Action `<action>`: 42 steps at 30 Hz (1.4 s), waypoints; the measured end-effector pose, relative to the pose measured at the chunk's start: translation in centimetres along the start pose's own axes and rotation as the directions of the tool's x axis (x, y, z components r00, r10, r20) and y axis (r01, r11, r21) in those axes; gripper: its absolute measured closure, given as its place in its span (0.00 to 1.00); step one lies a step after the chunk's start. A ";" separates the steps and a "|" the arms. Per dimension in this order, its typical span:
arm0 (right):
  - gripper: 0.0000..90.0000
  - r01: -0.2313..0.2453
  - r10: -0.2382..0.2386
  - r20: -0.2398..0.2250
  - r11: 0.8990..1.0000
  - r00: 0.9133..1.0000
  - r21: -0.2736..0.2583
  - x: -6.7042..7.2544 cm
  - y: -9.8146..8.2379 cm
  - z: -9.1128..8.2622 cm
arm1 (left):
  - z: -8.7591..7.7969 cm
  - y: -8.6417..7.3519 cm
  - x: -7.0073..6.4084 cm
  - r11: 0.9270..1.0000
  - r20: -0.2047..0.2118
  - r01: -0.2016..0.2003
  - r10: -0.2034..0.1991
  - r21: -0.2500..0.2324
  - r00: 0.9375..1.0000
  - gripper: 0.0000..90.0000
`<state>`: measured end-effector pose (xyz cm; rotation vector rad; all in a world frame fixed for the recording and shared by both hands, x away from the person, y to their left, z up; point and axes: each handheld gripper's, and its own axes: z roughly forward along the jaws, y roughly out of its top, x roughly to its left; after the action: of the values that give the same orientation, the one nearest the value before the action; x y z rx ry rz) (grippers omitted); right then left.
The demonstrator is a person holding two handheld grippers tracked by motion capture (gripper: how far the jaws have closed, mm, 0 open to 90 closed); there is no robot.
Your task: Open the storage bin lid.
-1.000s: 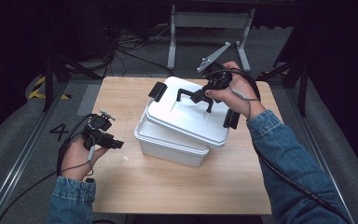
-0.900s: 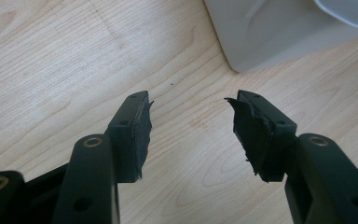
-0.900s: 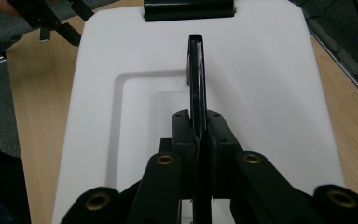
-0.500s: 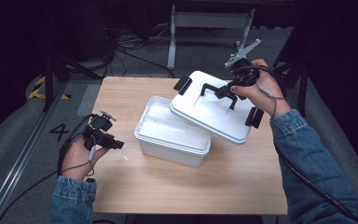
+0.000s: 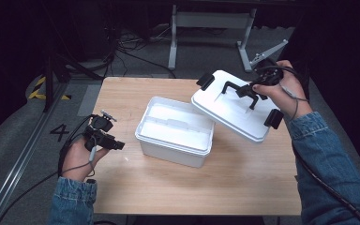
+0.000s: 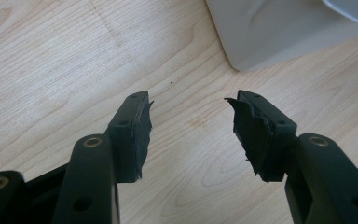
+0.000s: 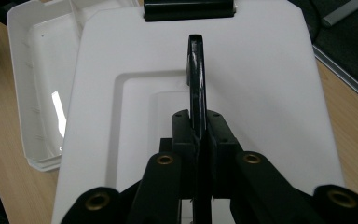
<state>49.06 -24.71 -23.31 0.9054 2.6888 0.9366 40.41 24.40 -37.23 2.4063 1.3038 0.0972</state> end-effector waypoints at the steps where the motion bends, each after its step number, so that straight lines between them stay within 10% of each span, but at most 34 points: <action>1: 0.94 -0.006 0.006 0.006 1.000 1.000 0.001 -0.2 -0.2 -0.1 | 0.1 0.0 0.0 1.000 0.007 0.005 -0.005 0.000 1.000 0.52; 22: 0.94 -0.166 0.164 0.079 0.986 0.983 0.026 -5.1 -6.4 0.2 | 0.3 0.1 -0.2 1.000 0.007 0.007 -0.007 0.011 1.000 0.52; 42: 0.94 -0.258 0.253 0.077 0.964 0.964 0.068 -7.2 -12.2 6.0 | 0.5 0.1 -0.2 1.000 0.007 0.007 -0.007 0.016 1.000 0.52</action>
<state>50.74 -33.46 -35.82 1.3014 2.6093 0.8330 40.52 24.02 -37.57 2.4134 1.3147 0.0765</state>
